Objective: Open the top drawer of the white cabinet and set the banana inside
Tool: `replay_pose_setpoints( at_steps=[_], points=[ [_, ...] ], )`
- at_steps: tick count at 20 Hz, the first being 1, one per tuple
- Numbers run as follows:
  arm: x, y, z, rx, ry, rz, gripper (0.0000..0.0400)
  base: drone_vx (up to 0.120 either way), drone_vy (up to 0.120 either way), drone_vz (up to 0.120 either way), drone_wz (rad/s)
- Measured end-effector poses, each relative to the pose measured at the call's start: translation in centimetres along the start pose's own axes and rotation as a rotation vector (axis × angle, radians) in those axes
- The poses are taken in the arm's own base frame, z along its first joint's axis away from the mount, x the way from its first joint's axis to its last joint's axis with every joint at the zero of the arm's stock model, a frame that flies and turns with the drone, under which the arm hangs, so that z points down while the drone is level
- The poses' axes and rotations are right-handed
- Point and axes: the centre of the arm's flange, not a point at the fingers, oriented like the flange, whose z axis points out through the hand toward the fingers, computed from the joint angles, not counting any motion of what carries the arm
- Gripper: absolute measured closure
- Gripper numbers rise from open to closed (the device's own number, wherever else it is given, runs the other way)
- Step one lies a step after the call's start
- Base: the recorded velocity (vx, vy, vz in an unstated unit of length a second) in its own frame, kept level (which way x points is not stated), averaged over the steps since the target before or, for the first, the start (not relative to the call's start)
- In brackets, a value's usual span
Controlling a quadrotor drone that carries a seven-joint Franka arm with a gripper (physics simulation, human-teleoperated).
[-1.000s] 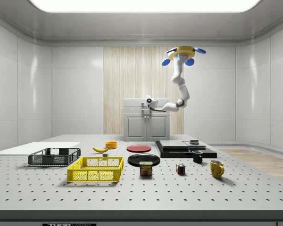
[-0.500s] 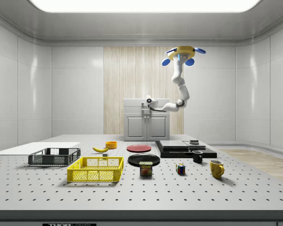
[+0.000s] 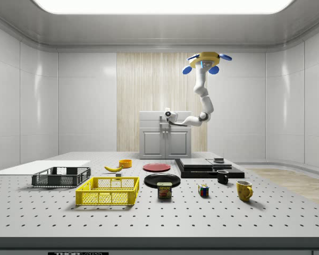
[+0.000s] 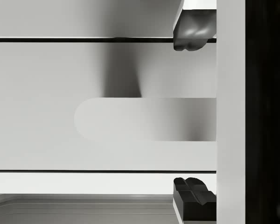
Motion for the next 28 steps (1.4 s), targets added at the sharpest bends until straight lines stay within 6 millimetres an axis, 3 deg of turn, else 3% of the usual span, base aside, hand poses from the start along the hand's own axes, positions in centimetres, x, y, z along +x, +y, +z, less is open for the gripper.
replay_pose_setpoints(
  at_steps=[3,4,6,8,10,11,13,19,22,25,26,28],
  points=[
    [-0.1,-0.1,0.0,0.000,0.000,0.000,0.0000,0.000,0.000,0.000,0.000],
    [-0.1,-0.1,0.0,0.000,0.000,0.000,0.0065,0.000,0.000,0.000,0.000],
    [-0.1,-0.1,0.0,0.000,0.000,0.000,0.0156,0.000,0.000,0.000,0.000],
    [-0.1,-0.1,0.0,0.000,0.000,0.000,0.0210,0.000,0.000,0.000,0.000],
    [-0.1,-0.2,0.0,0.000,0.001,0.000,0.0239,0.000,0.000,0.000,0.000],
    [-0.7,-0.5,-0.1,-0.013,0.008,0.042,0.0190,0.000,0.000,0.000,0.000],
    [-0.3,-0.4,-0.1,-0.013,0.011,-0.013,0.0227,0.000,0.000,0.000,0.000],
    [0.1,0.0,-0.4,-0.003,0.002,-0.022,0.0269,0.000,0.000,0.000,0.000],
    [0.0,-0.1,-0.8,-0.006,0.007,-0.025,0.0256,0.000,0.000,0.000,0.000],
    [0.1,0.1,-1.0,0.000,0.003,-0.031,0.0274,0.000,0.000,0.000,0.000],
    [0.1,0.0,-1.0,-0.001,0.004,-0.012,0.0270,0.000,0.000,0.000,0.000],
    [-0.5,-0.4,-1.3,-0.016,0.011,0.028,0.0213,0.000,0.000,0.000,0.000]
  ],
)
